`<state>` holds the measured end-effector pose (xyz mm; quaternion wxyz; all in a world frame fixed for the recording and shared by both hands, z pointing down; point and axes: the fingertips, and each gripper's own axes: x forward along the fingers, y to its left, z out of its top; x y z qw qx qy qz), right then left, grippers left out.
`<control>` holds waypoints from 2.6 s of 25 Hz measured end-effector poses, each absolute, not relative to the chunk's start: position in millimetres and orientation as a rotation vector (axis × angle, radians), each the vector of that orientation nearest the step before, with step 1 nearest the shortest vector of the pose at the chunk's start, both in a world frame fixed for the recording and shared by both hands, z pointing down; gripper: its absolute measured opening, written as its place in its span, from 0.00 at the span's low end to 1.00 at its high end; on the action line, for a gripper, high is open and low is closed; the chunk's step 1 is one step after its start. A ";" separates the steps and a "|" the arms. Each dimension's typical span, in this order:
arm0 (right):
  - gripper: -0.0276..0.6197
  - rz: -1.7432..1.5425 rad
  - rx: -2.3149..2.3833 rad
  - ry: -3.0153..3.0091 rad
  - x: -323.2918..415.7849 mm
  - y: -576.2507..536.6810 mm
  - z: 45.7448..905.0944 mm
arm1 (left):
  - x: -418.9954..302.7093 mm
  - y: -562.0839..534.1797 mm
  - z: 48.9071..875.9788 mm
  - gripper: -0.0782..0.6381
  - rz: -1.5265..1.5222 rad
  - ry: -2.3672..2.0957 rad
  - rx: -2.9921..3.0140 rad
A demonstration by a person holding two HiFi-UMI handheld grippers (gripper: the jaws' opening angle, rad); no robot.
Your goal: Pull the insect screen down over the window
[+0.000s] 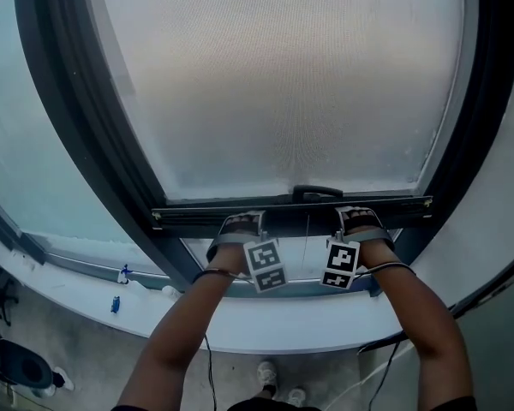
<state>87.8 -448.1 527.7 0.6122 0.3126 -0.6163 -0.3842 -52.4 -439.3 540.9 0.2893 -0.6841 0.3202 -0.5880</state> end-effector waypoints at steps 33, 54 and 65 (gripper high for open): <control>0.40 -0.820 0.695 -1.445 87.4 -435.5 549.7 | -53.3 -425.8 564.6 0.55 -1.595 0.805 -1.839; 0.39 -0.830 0.696 -1.430 87.4 -446.0 549.9 | -52.5 -439.2 565.0 0.55 -1.599 0.835 -1.789; 0.39 -0.857 0.651 -1.453 88.5 -444.6 545.8 | -50.4 -438.5 560.3 0.55 -1.579 0.848 -1.876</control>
